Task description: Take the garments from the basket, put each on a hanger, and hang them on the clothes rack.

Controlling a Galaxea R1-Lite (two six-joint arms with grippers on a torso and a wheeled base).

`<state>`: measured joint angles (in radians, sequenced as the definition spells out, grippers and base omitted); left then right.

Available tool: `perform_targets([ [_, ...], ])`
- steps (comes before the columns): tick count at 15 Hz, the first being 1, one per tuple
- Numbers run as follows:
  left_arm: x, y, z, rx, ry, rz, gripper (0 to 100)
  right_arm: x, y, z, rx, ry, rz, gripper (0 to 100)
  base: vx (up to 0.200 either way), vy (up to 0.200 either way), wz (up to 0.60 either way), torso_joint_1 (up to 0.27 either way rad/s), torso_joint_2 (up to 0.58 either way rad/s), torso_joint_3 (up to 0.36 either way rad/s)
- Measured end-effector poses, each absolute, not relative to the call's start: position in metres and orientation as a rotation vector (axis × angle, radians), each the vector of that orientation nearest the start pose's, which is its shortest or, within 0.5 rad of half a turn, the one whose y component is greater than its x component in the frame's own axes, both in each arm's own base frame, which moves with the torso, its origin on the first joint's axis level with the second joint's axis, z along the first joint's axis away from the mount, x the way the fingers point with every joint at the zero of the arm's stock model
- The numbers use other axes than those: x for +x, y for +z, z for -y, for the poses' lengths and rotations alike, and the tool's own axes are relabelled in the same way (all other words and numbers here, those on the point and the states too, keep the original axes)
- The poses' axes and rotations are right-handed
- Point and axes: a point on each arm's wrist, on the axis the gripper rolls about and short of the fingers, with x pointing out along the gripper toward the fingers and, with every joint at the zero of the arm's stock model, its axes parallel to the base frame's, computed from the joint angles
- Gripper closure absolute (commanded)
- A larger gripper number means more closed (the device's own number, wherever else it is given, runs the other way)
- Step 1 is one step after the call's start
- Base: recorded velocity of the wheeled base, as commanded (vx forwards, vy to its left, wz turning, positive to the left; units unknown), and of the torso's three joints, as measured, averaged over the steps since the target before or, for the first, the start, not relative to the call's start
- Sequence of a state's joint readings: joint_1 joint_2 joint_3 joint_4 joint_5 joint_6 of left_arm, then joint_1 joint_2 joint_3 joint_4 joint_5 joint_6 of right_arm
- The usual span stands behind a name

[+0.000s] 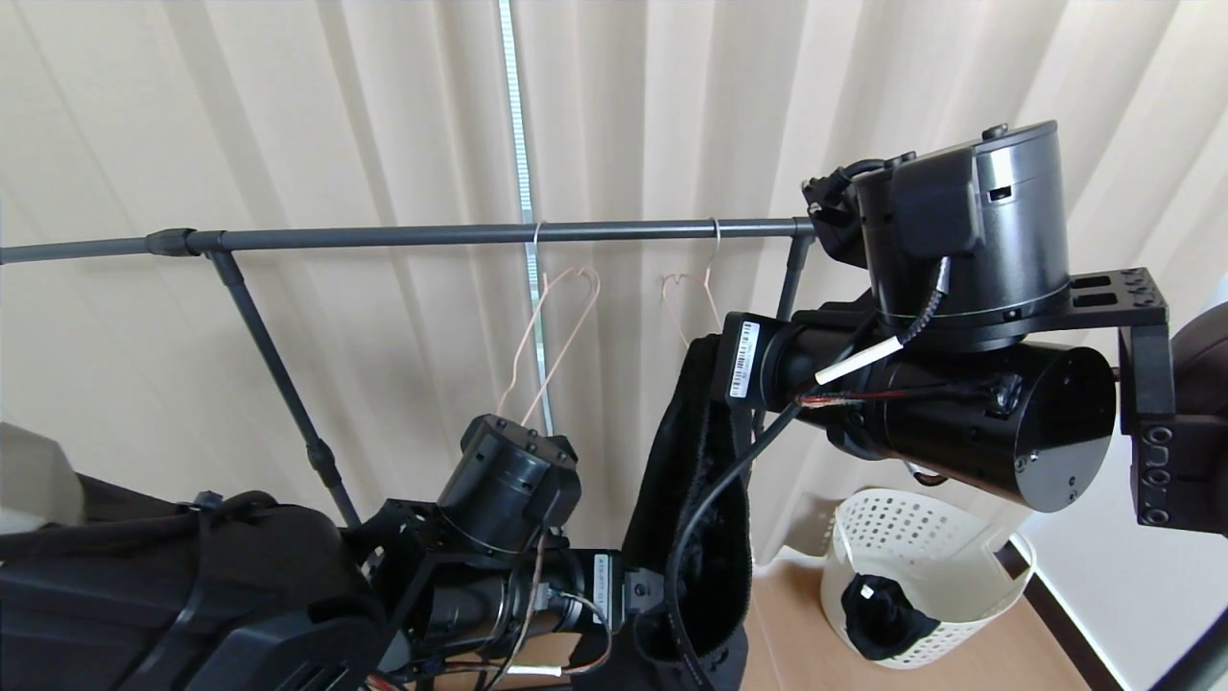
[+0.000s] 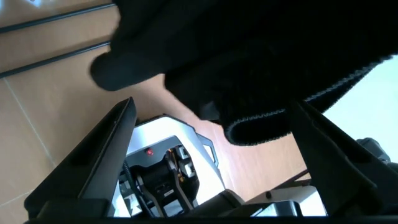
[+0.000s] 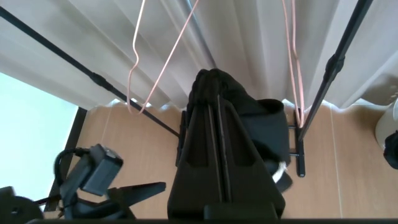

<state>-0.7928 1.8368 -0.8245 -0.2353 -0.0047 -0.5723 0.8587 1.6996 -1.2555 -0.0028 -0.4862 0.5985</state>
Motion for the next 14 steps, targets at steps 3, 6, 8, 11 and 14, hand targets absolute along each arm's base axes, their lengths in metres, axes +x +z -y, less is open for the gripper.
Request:
perform_targets([
  [3,0.222,0.096,0.226,-0.186,-0.481,-0.931,0,0.216,0.248,-0.234,0.310,0.248,-0.439,100,0.000,0.000,0.00,0.000,0.00,0.000],
  [6,0.227,0.084,0.229,-0.153,-0.417,-0.930,0,0.216,0.249,-0.234,0.311,0.248,-0.437,100,0.000,0.000,0.00,0.000,0.00,0.000],
  [8,0.225,0.085,0.227,-0.151,-0.415,-0.929,0,0.216,0.248,-0.234,0.309,0.245,-0.438,100,0.000,0.000,0.00,0.000,0.00,0.000],
  [11,0.206,0.099,0.211,-0.133,-0.447,-0.909,0,0.217,0.247,-0.234,0.308,0.243,-0.440,100,0.000,0.000,0.00,0.000,0.00,0.000],
  [14,0.183,0.113,0.205,-0.111,-0.518,-0.876,0,0.217,0.247,-0.235,0.306,0.243,-0.441,100,0.000,0.000,0.00,0.000,0.00,0.000],
])
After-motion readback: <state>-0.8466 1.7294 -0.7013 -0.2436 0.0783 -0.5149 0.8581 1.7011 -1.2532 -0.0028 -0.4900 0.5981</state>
